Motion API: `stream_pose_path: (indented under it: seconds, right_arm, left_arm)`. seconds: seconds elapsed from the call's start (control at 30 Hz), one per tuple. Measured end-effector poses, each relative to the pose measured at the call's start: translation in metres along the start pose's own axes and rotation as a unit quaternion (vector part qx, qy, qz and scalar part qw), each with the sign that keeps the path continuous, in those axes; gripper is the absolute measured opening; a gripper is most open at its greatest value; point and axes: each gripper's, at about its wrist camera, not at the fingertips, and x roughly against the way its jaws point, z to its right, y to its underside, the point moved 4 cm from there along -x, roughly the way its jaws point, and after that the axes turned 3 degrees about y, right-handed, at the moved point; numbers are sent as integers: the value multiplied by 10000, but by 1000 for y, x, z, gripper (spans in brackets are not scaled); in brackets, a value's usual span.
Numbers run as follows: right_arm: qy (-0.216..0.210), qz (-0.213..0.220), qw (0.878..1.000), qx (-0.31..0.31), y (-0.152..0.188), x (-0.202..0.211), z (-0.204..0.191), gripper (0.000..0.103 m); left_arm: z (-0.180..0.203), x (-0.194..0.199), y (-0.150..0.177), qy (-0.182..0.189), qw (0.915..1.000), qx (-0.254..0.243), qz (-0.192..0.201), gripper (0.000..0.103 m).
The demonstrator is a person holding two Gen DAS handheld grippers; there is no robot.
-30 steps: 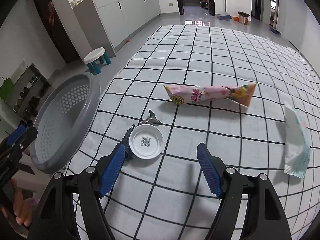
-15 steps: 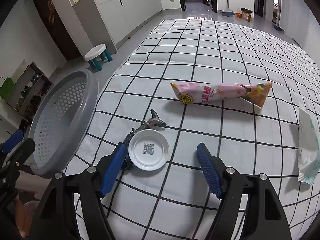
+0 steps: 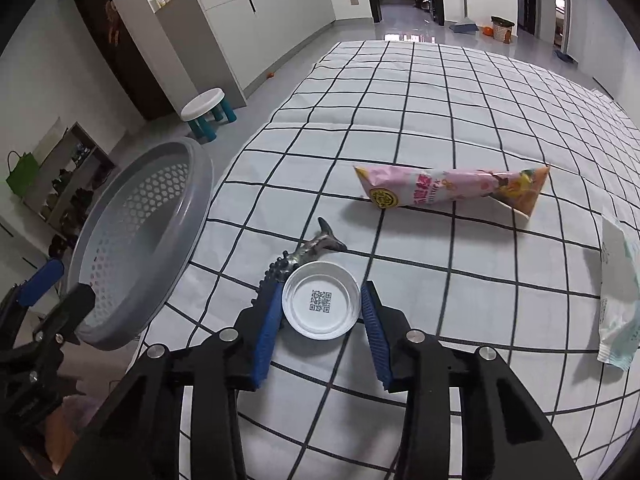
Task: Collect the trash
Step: 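Close the right tool on the white paper cup while the left tool grasps the grey fish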
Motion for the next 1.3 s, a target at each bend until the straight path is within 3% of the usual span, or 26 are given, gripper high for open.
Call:
stream_pose_path:
  seconds: [0.7, 1.3]
  right_arm:
    - [136, 349, 9980, -503, 10, 48, 65, 39]
    - [-124, 593, 9946, -846, 3, 77, 92, 39]
  left_arm:
    - [72, -13, 2, 168, 9977, -621, -204, 84]
    - [119, -70, -13, 395, 9945, -718, -645, 84]
